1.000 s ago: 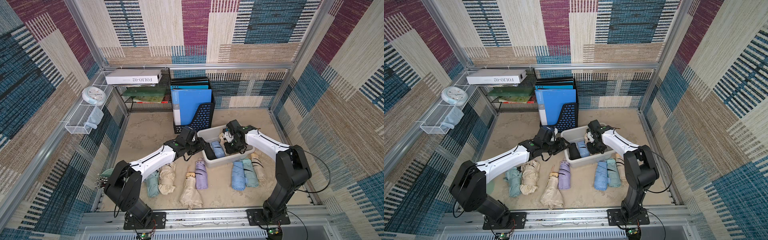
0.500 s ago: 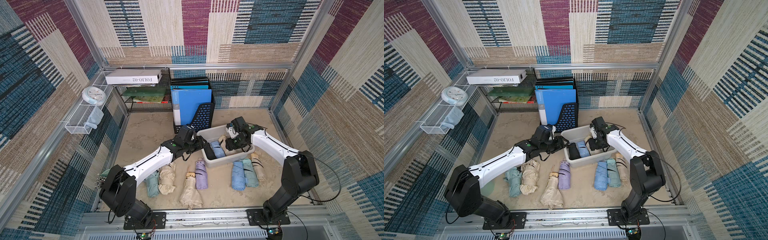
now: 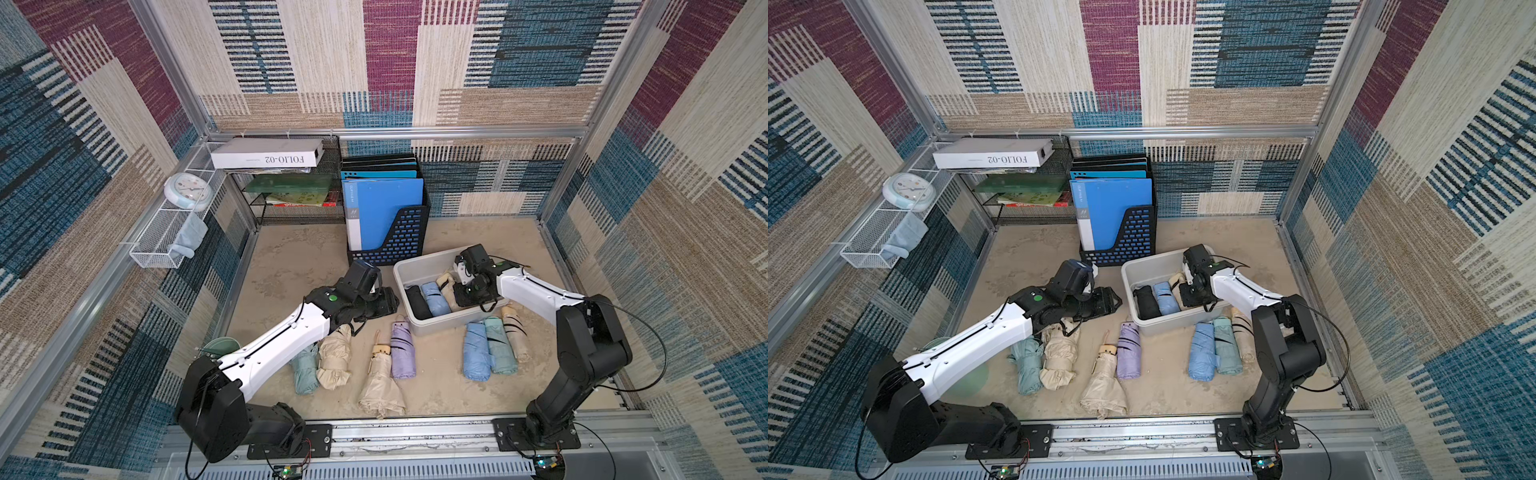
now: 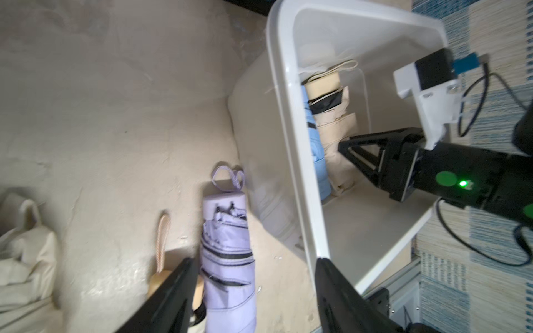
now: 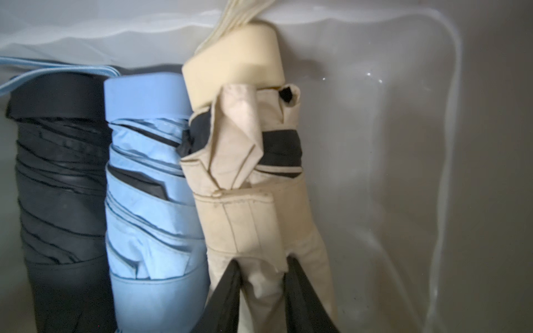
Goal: Put the umbrella into the storage box
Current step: Place the umbrella in the storage box, then pick up the umbrella from the center of the board.
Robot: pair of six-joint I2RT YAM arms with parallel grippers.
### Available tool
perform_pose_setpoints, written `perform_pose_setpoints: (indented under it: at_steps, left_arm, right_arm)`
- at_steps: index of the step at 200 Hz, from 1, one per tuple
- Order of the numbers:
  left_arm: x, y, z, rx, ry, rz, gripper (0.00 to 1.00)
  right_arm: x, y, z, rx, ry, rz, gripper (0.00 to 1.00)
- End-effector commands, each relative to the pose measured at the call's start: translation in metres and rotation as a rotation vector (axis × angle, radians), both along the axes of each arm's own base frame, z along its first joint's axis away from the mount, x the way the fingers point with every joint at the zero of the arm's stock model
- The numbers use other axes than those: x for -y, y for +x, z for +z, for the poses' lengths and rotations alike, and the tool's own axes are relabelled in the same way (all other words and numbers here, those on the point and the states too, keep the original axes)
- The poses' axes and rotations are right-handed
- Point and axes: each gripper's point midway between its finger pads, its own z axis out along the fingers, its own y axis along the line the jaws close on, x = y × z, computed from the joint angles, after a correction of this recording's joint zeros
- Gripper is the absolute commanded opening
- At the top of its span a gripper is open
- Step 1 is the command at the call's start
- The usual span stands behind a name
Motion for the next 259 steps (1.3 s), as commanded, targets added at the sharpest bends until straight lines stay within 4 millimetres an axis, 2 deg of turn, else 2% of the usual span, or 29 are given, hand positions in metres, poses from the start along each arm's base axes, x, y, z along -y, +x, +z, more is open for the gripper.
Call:
perform_pose_setpoints:
  at_steps: [1,17,32,59,84,107,130,179,212,259]
  left_arm:
    - [-0.014,-0.023,-0.017,-0.060,0.105,-0.053,0.74]
    - [-0.015,-0.036,-0.023,-0.088,0.146,-0.092,0.79]
    - [-0.016,-0.045,-0.024,-0.100,0.183,-0.126,0.81]
    - [-0.020,-0.063,-0.032,-0.139,0.246,-0.187,0.87]
    - [-0.022,-0.084,-0.044,-0.186,0.282,-0.249,0.90]
    - [-0.022,-0.108,-0.063,-0.269,0.279,-0.303,0.90]
    - [-0.021,-0.121,-0.078,-0.309,0.313,-0.335,0.90]
    - [-0.012,-0.125,-0.100,-0.328,0.335,-0.382,0.89]
    - [-0.017,-0.120,-0.122,-0.332,0.391,-0.373,0.81]
    - [-0.024,-0.110,-0.132,-0.313,0.463,-0.352,0.71]
  right_arm:
    - [-0.007,0.008,0.003,0.043,0.036,-0.003,0.33]
    - [-0.006,0.009,0.017,0.074,0.043,-0.011,0.44]
    - [-0.005,0.008,0.039,0.113,0.063,-0.019,0.56]
    - [-0.007,-0.003,0.077,0.167,0.128,-0.018,0.68]
    - [-0.015,-0.025,0.097,0.146,0.212,0.005,0.71]
    - [-0.019,-0.045,0.108,0.127,0.271,-0.016,0.71]
    - [-0.022,-0.060,0.117,0.134,0.321,-0.030,0.71]
    - [-0.023,-0.077,0.123,0.138,0.346,-0.041,0.70]
    - [-0.022,-0.081,0.129,0.150,0.347,-0.041,0.70]
    - [-0.023,-0.084,0.131,0.153,0.347,-0.042,0.71]
